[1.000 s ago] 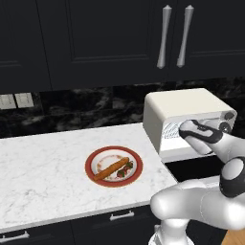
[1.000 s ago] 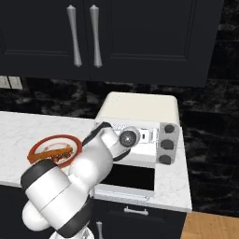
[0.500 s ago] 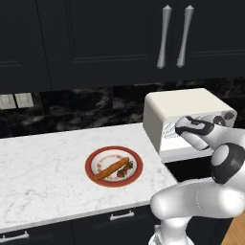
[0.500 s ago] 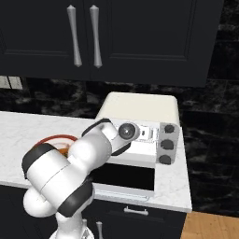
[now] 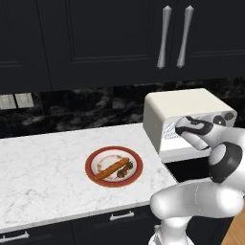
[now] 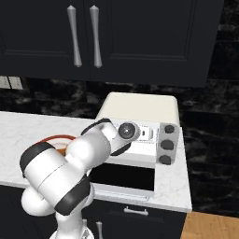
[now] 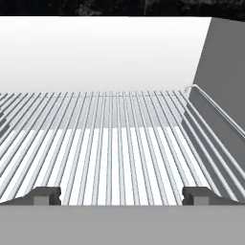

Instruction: Pick up the kebab skewer and baguette bread, and place them inside the toaster oven. Close the toaster oven door and start by setting the timer.

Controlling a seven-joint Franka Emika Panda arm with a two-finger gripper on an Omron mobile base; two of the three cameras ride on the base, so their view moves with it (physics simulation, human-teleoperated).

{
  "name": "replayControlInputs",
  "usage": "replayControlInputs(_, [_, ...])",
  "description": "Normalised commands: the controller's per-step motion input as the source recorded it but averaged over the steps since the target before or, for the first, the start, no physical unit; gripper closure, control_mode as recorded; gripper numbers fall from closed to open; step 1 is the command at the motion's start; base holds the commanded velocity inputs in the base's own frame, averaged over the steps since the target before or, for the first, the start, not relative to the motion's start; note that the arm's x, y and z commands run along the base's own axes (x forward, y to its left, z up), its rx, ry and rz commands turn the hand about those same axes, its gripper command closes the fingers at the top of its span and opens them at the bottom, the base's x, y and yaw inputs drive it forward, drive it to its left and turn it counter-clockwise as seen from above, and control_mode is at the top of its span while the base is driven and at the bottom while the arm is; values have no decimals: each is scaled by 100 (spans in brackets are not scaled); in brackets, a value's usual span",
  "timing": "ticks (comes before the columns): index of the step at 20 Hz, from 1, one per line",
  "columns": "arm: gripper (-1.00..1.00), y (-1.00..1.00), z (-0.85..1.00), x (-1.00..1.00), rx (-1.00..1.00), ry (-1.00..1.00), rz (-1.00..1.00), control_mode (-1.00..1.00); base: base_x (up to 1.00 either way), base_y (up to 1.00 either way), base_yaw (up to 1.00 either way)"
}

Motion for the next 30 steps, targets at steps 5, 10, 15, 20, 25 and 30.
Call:
replayControlInputs(5, [-100,0,-100,-73,0,17,1,-100,0,0,0])
replayControlInputs(10, [-100,0,-100,-81,0,19,3,-100,0,0,0])
replayControlInputs(15, [-100,0,-100,-87,0,23,4,-100,0,0,0])
replayControlInputs(20, [-100,0,-96,-81,0,22,2,-100,0,0,0])
replayControlInputs(25, [-100,3,-98,-78,-3,16,4,-100,0,0,0])
replayControlInputs(30, [-100,0,-90,-73,-1,16,4,-100,0,0,0])
